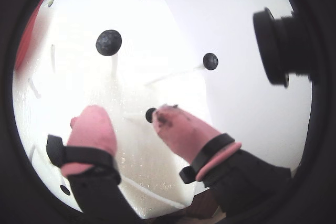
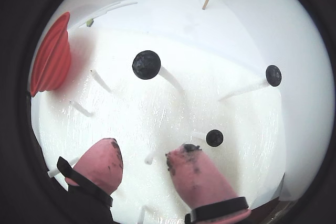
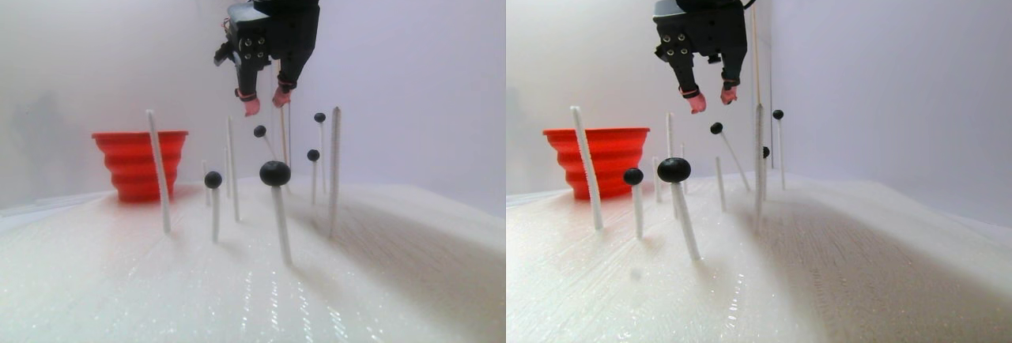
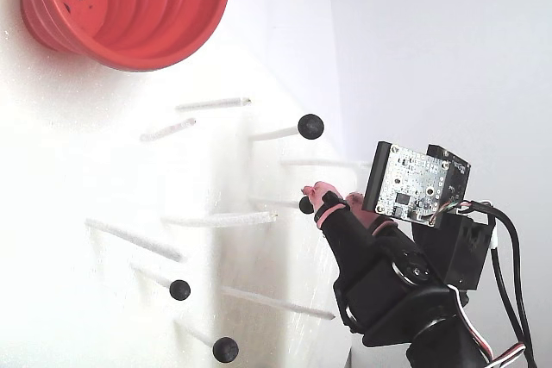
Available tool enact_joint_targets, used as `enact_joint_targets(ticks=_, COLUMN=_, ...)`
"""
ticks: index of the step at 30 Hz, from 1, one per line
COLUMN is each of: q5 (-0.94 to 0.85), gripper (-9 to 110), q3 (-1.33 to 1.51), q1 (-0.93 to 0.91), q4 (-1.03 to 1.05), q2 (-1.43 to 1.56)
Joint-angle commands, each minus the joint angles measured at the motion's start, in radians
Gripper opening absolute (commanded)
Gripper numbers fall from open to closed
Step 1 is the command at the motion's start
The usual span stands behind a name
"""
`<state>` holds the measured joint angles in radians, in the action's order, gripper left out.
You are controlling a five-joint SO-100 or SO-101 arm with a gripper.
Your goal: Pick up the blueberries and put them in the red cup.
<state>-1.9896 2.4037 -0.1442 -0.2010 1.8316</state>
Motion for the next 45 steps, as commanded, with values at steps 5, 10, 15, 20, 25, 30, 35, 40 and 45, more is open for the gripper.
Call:
enact_joint_targets(ticks=5, q5=-0.035, gripper=16, q3=-0.129, q1=-0.006, q4=-0.064, q2=-0.040)
enact_joint_targets(ticks=10, q5=-0.061, gripper=16, q3=-0.170, q1=-0.002, q4=-0.087, q2=-0.094)
enact_joint_targets(ticks=15, q5=-0.081, gripper=16, q3=-0.196, q1=0.005, q4=-0.120, q2=-0.144)
enact_joint_targets(ticks=20, q5=-0.092, gripper=17, q3=-0.221, q1=0.014, q4=-0.133, q2=-0.175)
enact_joint_targets(ticks=25, q5=-0.103, gripper=18, q3=-0.244, q1=0.021, q4=-0.150, q2=-0.210)
enact_joint_targets(ticks=30, q5=-0.110, gripper=18, q3=-0.264, q1=0.029, q4=-0.167, q2=-0.244)
enact_joint_targets(ticks=35, q5=-0.121, gripper=18, q3=-0.285, q1=0.034, q4=-0.189, q2=-0.276)
enact_joint_targets(ticks=40, q5=-0.133, gripper=18, q3=-0.299, q1=0.038, q4=-0.207, q2=-0.299)
enact_joint_targets(ticks=45, q5=-0.144, gripper=18, q3=-0.310, q1=0.040, q4=-0.227, q2=-0.330)
